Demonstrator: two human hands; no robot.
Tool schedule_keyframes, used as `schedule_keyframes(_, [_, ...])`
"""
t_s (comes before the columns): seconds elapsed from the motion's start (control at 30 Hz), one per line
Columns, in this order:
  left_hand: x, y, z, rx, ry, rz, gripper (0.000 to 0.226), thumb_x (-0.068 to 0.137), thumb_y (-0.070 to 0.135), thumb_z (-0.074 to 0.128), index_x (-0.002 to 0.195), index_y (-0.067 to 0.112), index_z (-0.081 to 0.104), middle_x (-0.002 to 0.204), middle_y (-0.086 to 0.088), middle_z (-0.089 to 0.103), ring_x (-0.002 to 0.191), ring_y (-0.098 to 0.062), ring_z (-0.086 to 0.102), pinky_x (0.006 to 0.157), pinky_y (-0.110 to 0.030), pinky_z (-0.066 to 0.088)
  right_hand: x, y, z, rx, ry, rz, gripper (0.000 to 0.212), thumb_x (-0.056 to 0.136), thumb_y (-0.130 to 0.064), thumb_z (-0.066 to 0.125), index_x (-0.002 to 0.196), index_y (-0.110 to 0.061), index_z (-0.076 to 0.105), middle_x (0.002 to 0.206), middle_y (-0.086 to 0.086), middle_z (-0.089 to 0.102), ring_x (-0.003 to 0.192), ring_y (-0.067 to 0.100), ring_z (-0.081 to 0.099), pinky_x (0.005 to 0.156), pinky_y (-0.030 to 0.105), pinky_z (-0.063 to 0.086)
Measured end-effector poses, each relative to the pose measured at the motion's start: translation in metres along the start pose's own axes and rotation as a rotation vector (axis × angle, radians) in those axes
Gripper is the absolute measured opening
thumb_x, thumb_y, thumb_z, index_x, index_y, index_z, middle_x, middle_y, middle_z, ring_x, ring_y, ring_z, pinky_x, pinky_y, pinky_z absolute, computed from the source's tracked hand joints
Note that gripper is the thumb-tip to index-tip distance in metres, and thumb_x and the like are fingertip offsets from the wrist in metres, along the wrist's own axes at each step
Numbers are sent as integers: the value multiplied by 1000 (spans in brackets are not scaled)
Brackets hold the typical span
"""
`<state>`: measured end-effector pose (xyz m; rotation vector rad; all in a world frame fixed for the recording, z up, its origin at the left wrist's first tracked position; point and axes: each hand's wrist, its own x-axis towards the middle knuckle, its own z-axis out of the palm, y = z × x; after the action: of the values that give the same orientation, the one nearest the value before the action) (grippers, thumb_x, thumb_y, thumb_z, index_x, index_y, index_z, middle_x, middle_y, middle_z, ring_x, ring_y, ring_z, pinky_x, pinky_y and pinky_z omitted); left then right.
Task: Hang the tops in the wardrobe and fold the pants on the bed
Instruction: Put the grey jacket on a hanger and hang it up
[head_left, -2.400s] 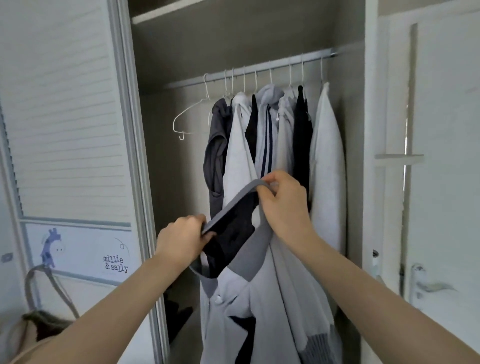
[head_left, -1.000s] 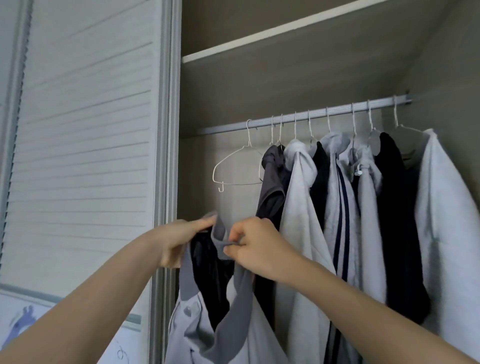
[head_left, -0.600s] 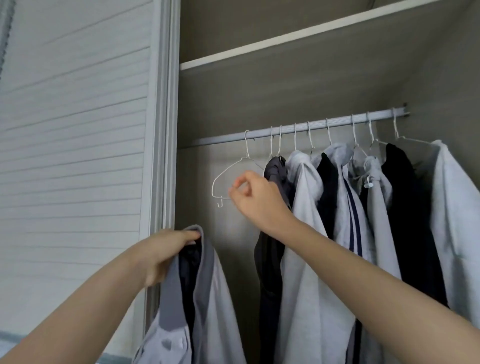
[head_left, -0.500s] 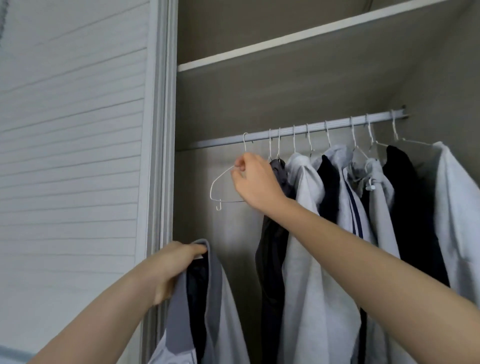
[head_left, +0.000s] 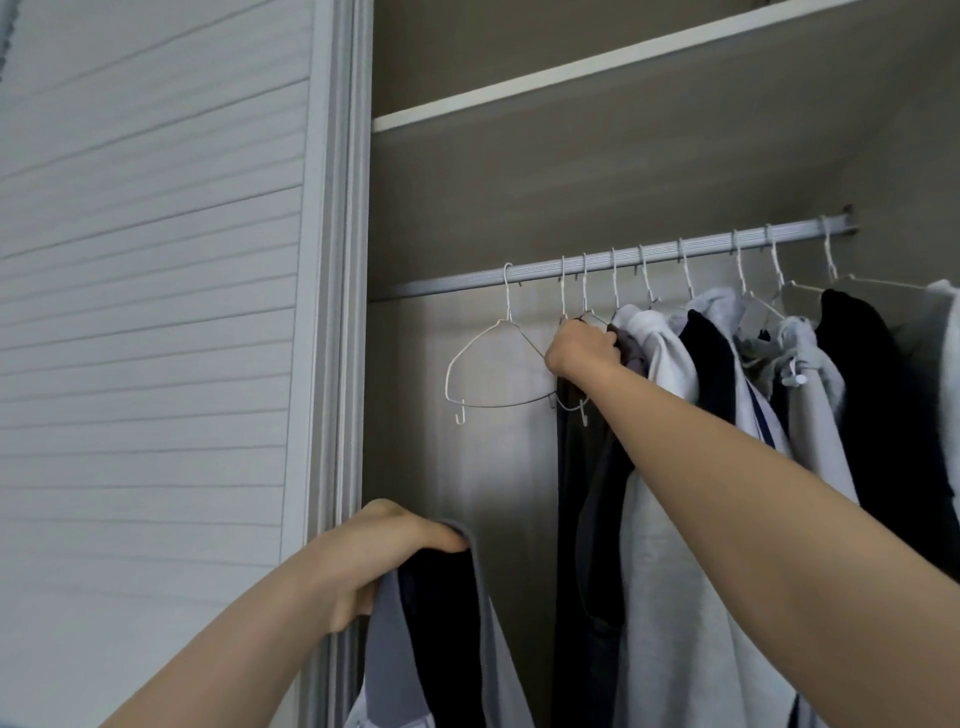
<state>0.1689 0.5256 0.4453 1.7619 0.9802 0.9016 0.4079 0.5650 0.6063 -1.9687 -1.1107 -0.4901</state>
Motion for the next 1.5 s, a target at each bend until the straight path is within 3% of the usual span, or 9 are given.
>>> schedule_keyframes(0.27, [6,-12,11,82,38,7,39,65,35,82,86,3,75,77,-12,75,74,-24,74,66,-31,57,7,-1,13,197,70,53,36,89,-14,44,122,-5,52,133,13,51,132,36,28,107,40,22])
schedule_keyframes(0.37, [11,-18,19,115,114,22,41,75,38,79,89,0,73,76,-11,74,70,-21,71,59,-24,52,5,-3,6,236,50,21,25,89,-15,43,107,-8,58,130,14,52,127,38,33,105,41,24])
schedule_keyframes(0.53, [9,-19,29,145,122,42,42,80,39,75,89,-2,73,74,-9,69,65,-15,68,54,-18,47,4,2,-8,299,25,10,34,91,-17,43,119,-4,57,131,16,53,124,37,43,103,41,31])
schedule_keyframes(0.7, [5,-22,30,153,145,68,32,80,36,75,74,4,71,64,-7,64,52,-10,63,46,-15,42,4,7,-13,395,33,-35,19,90,-10,44,93,0,59,113,23,62,105,40,57,93,41,45])
schedule_keyframes(0.83, [6,-27,26,165,177,85,33,82,38,72,66,10,64,57,-5,59,47,-9,60,44,-14,39,-1,7,-16,527,22,-40,38,96,-17,35,121,4,54,128,25,53,120,39,49,102,43,40])
schedule_keyframes(1.03, [6,-25,26,187,244,53,42,86,38,69,71,0,72,65,-11,70,49,-10,65,44,-16,43,-46,12,-20,755,85,-83,25,98,-20,37,103,-3,54,99,12,57,86,24,53,56,24,33])
schedule_keyframes(1.17, [5,-22,37,160,193,-15,38,86,40,69,79,3,73,74,-12,73,65,-20,70,54,-21,50,-99,32,-31,980,29,-140,27,99,-23,39,104,-1,54,78,3,56,66,17,49,60,29,38])
schedule_keyframes(1.37, [1,-29,53,-56,170,-128,29,87,31,71,81,3,68,90,-18,73,86,-32,70,88,-41,55,-191,87,-64,1229,-222,-103,19,101,-27,37,83,-21,41,81,-10,73,101,6,61,86,35,32])
schedule_keyframes(1.5, [-3,-40,60,-184,194,-169,31,85,25,73,101,-1,68,94,-18,72,85,-31,68,74,-34,54,-236,133,-84,1265,-446,-53,21,102,-27,36,82,-24,41,100,-11,74,117,10,54,98,50,25])
